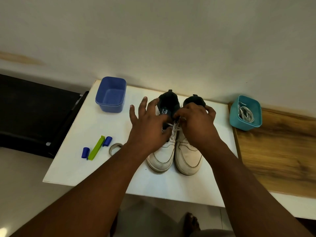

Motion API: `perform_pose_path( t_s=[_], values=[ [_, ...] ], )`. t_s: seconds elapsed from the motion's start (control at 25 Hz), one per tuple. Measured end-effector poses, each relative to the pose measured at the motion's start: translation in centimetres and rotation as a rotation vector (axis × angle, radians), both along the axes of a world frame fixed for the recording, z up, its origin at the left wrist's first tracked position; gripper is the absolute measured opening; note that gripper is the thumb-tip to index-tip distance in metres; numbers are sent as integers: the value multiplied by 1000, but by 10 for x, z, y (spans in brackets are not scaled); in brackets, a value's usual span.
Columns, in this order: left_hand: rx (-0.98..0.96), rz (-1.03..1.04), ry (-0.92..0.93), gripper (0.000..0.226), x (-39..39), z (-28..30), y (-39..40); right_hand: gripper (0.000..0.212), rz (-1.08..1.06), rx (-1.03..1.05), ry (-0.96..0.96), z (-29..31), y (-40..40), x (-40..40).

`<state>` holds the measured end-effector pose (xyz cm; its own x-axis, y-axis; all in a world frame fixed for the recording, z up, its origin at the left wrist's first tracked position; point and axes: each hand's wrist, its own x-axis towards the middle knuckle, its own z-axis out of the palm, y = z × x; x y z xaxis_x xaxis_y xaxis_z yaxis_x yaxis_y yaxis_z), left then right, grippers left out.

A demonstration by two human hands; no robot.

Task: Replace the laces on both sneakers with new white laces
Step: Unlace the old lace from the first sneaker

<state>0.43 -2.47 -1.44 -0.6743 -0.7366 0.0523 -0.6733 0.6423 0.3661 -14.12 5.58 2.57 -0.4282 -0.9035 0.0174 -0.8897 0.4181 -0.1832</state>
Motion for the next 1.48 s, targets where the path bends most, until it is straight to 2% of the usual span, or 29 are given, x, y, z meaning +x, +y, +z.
perform_pose_path(
  t_s=[0.08,0.2,0.28,0.32,0.4,0.48,0.52,0.64,0.76,0.8,0.92,1.04,1.08,1.16,1.28,1.36,1.4,1.48],
  values=[
    [-16,55,36,26,0,1,-3,34,9,-10,-7,-1,1,-3],
    [-78,419,311,37,9,11,-13,31,-2,-5,-38,2,3,-6],
    [-116,551,368,37,15,11,-18,30,-10,-5,-37,2,2,-5],
    [-99,507,325,37,16,10,-16,30,-14,-5,-37,1,1,-5],
    [-71,263,167,46,9,4,-9,31,-16,4,-35,0,0,-3],
    [-82,56,43,37,1,-1,-1,32,-10,19,-29,-1,1,-2],
    [-77,19,20,30,-1,-3,-1,33,-8,19,-29,-2,2,-2],
    [-95,105,94,21,1,0,-6,35,-7,-3,-45,-1,3,-5],
    [-71,381,439,28,9,15,-11,35,-9,12,-65,1,3,-4],
    [-54,471,505,31,12,19,-12,36,-12,13,-67,2,3,-4],
    [-58,568,417,33,17,16,-17,36,-15,7,-73,0,3,-3],
    [-69,279,191,53,11,8,-8,36,-18,9,-79,0,3,-2],
    [-93,172,121,52,7,5,-5,36,-16,7,-76,0,3,-2],
    [-95,90,76,33,3,1,-6,35,-13,6,-71,0,3,-1],
    [-71,156,251,14,8,2,-14,33,-26,7,-87,0,4,-3],
    [-51,318,461,13,15,11,-19,31,-28,9,-95,0,4,-3],
    [-29,425,509,16,18,15,-19,30,-24,10,-96,-1,3,-2],
    [-32,551,391,24,21,17,-18,29,-13,1,-102,-1,1,0]
  ],
)
